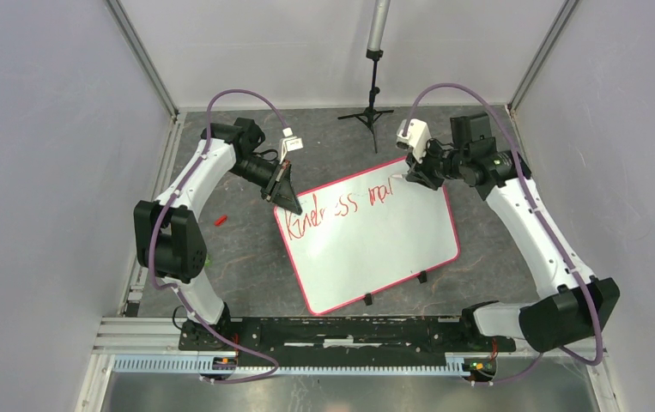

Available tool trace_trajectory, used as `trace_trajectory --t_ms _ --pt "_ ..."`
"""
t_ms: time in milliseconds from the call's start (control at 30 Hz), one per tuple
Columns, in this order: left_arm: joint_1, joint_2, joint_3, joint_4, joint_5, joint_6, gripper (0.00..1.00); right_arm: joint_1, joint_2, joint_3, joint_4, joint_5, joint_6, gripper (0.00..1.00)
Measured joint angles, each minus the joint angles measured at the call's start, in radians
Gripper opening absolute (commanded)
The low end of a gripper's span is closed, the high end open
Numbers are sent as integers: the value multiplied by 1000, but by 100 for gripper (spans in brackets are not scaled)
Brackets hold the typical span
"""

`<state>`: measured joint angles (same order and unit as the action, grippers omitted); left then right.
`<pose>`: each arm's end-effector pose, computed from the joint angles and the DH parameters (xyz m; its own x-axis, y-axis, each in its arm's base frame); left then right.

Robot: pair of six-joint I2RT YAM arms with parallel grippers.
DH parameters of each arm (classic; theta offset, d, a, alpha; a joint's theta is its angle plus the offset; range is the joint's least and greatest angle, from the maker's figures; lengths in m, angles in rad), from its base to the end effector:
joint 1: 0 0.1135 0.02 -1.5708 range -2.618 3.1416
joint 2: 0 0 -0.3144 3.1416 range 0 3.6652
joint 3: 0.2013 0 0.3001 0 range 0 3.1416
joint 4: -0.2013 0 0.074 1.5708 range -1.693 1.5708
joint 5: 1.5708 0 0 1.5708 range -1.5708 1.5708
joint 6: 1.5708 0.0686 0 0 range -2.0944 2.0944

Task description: Write a sentence on the whiteboard

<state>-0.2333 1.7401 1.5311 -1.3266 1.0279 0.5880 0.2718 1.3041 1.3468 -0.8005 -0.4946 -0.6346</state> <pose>0.3531 -0.1443 0.3117 -0.7265 0.4672 -0.5039 0.6631 0.2842 -0.6925 0.3053 0.1189 0.3969 -0.1962 -0.5964 -0.7784 -0.8503 0.4989 -0.1679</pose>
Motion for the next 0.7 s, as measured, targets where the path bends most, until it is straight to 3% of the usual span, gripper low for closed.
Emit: trace_trajectory --t_ms 700 --pt "0 -5 -6 3 1 0 2 0 -80 -138 -6 29 -28 0"
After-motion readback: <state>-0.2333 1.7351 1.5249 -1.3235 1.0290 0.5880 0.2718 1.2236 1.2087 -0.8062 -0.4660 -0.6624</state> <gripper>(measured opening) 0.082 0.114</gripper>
